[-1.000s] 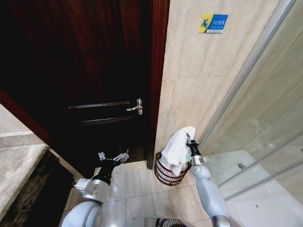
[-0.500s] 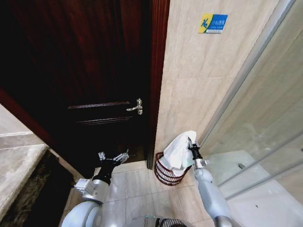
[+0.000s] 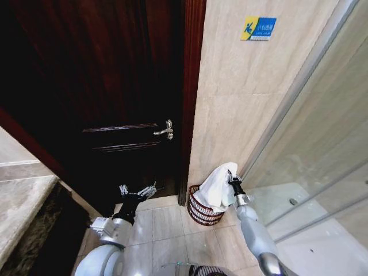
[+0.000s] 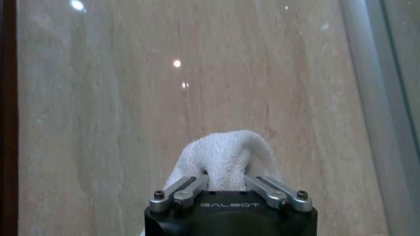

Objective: Discard the used towel into the hamper.

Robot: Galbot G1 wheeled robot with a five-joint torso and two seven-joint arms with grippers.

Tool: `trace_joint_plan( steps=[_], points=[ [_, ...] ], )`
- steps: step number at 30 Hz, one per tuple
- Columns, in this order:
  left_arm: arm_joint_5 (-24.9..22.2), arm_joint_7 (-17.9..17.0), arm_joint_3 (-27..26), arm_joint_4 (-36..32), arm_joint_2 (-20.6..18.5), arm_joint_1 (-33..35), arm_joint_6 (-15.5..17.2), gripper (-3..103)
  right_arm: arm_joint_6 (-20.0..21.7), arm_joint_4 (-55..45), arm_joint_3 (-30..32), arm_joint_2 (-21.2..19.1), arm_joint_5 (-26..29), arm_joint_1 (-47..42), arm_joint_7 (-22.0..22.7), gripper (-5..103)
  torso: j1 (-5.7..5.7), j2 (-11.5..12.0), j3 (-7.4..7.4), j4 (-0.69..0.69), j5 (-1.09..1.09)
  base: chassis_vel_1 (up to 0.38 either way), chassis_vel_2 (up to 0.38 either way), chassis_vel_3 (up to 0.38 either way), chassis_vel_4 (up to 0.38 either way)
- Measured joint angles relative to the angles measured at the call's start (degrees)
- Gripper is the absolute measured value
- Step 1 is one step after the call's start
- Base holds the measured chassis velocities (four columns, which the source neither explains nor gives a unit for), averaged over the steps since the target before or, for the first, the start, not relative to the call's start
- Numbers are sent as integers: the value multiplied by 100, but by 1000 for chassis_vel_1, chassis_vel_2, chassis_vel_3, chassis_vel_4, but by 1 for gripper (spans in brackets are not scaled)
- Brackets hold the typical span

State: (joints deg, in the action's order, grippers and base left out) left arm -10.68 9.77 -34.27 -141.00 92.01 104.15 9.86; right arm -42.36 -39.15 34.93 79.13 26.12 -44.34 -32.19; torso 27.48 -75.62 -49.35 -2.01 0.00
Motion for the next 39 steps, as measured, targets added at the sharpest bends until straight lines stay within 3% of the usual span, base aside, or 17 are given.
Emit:
trace_joint_plan(
  steps=[10, 22, 39],
  points=[
    [0, 0, 0, 0, 0, 0, 0, 100, 229, 588, 206, 276, -210, 355, 9, 8, 0, 0, 0, -1, 0, 0, 0, 0, 0],
    [0, 0, 0, 0, 0, 0, 0, 100, 618, 984, 211, 234, -586, 394, 335, 8, 0, 0, 0, 1, 0, 0, 0, 0, 0],
    [0, 0, 0, 0, 0, 0, 0, 100, 855, 672, 212, 251, -609, 76, 325, 8, -2, -1, 1, 1, -1, -6, 8, 9, -9]
  ],
)
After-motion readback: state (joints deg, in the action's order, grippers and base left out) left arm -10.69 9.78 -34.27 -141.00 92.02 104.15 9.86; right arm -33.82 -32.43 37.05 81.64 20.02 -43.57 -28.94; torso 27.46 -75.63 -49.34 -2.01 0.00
